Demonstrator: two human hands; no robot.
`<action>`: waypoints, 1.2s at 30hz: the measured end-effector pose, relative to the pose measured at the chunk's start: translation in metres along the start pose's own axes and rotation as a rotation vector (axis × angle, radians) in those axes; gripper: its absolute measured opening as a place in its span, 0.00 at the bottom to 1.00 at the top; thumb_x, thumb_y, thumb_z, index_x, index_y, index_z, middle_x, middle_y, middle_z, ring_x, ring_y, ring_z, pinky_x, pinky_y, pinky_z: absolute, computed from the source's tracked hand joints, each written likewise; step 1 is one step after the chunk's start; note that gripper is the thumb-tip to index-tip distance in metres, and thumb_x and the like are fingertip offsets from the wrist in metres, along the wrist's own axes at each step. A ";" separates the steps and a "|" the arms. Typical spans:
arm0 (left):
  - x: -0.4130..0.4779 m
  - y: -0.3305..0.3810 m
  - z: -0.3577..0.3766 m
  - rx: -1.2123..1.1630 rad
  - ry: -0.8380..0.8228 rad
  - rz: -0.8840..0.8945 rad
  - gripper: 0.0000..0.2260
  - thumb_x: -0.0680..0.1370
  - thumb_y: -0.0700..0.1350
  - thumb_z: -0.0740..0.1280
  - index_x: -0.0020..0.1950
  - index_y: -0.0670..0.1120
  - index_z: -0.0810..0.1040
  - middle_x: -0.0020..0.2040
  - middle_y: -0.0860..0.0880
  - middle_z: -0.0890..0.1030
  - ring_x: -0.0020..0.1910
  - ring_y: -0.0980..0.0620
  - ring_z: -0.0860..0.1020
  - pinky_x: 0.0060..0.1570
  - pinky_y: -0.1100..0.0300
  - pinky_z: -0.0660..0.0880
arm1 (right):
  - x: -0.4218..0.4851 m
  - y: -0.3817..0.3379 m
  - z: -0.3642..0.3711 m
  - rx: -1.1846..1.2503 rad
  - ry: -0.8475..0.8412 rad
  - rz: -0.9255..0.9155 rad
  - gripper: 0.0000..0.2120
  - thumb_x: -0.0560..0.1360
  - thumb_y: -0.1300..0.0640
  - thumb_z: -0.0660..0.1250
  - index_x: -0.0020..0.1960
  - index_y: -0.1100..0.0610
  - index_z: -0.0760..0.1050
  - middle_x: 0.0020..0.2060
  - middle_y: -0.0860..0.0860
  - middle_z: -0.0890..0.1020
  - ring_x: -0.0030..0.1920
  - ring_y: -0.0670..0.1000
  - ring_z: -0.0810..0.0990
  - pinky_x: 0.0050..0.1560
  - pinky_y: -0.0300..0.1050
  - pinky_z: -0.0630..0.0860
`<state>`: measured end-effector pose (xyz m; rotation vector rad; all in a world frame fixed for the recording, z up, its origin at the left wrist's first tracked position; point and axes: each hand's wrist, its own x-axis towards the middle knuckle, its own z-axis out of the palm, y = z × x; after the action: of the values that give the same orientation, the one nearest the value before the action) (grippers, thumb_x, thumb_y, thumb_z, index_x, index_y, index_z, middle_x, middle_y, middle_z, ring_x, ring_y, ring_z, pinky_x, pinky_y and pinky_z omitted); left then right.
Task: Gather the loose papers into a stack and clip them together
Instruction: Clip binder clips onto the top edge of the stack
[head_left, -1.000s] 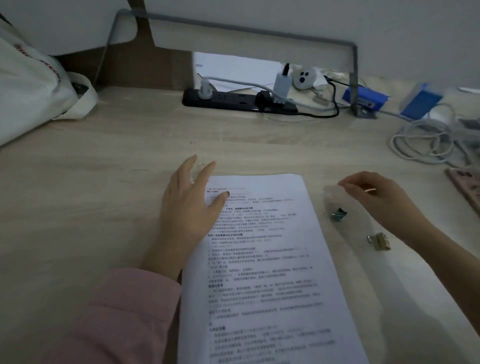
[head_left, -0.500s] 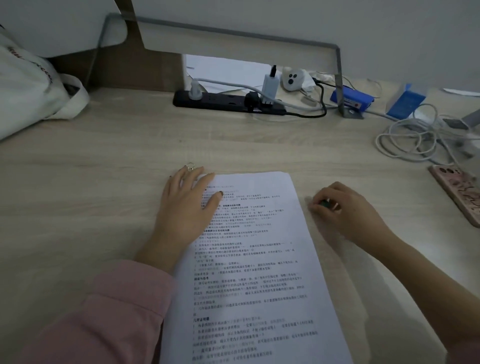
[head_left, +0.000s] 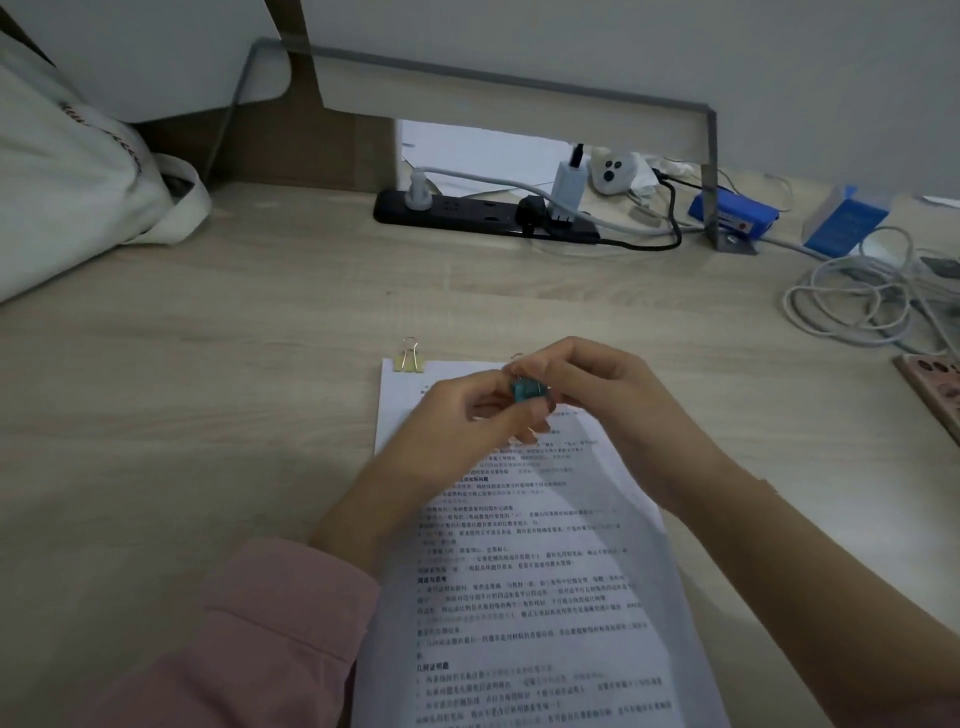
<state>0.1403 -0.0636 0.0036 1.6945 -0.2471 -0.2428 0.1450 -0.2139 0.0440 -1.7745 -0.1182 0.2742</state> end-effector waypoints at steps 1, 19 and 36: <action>0.001 -0.001 -0.001 -0.002 0.016 0.009 0.05 0.75 0.44 0.66 0.41 0.52 0.79 0.34 0.56 0.83 0.36 0.61 0.81 0.38 0.71 0.73 | 0.002 0.001 0.003 -0.001 -0.014 -0.004 0.10 0.75 0.57 0.66 0.46 0.65 0.79 0.44 0.59 0.83 0.47 0.57 0.81 0.53 0.46 0.76; 0.023 0.008 -0.044 0.451 -0.066 -0.068 0.04 0.71 0.54 0.69 0.39 0.56 0.76 0.41 0.57 0.76 0.41 0.61 0.74 0.44 0.63 0.69 | 0.057 0.000 -0.015 -0.251 -0.261 0.095 0.09 0.71 0.54 0.69 0.47 0.58 0.81 0.45 0.56 0.85 0.44 0.49 0.82 0.48 0.37 0.79; 0.099 0.015 -0.060 0.813 -0.440 -0.416 0.13 0.72 0.52 0.69 0.53 0.48 0.78 0.43 0.56 0.76 0.46 0.54 0.75 0.46 0.61 0.71 | 0.113 0.013 -0.022 -0.355 -0.313 0.176 0.10 0.71 0.54 0.69 0.44 0.62 0.80 0.44 0.58 0.83 0.43 0.50 0.80 0.50 0.42 0.77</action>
<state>0.2527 -0.0386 0.0249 2.4820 -0.3432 -0.9265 0.2587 -0.2118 0.0225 -2.0858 -0.2470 0.6932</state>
